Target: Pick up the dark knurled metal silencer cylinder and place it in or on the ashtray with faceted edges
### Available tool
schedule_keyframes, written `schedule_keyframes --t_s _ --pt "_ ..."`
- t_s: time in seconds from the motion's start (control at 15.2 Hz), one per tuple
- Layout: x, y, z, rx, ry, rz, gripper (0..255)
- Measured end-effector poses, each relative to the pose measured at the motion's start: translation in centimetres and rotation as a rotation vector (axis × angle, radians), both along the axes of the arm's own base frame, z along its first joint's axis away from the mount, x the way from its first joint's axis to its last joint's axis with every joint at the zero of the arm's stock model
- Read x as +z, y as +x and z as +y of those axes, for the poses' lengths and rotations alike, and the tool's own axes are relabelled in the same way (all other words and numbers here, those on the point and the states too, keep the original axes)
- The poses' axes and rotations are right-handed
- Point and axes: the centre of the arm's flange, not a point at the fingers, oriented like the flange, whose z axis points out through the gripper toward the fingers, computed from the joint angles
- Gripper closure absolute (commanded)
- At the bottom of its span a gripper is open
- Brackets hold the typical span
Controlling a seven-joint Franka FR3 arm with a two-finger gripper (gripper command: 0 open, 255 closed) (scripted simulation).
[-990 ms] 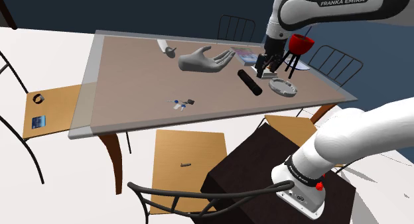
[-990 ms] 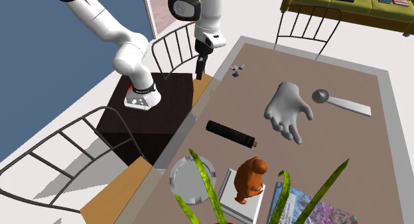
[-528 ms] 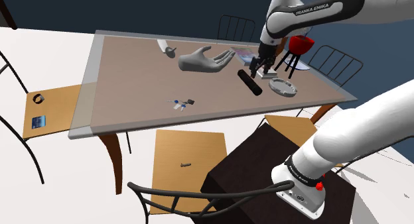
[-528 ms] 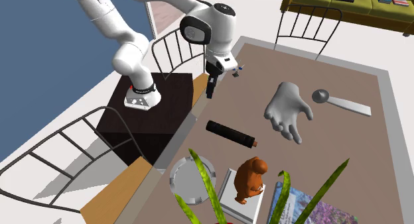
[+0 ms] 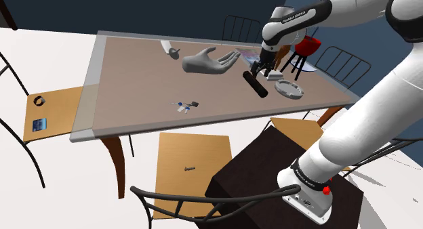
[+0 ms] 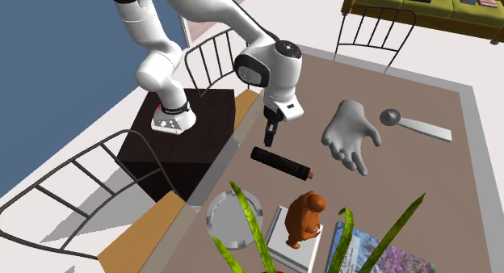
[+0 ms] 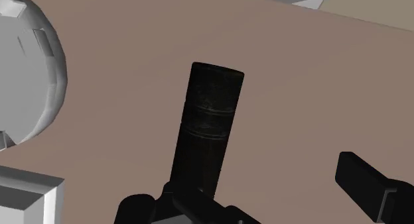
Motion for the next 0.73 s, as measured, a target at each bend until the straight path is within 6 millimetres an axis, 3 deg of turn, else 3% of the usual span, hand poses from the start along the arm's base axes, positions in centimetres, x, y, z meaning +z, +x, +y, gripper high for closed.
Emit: schedule_keyframes --t_s 0.4,0.73 --pt "-4.2 3.8 -6.0 -0.036 0.013 -0.033 0" --pt "-6.5 4.1 -7.0 -0.042 0.015 -0.039 0"
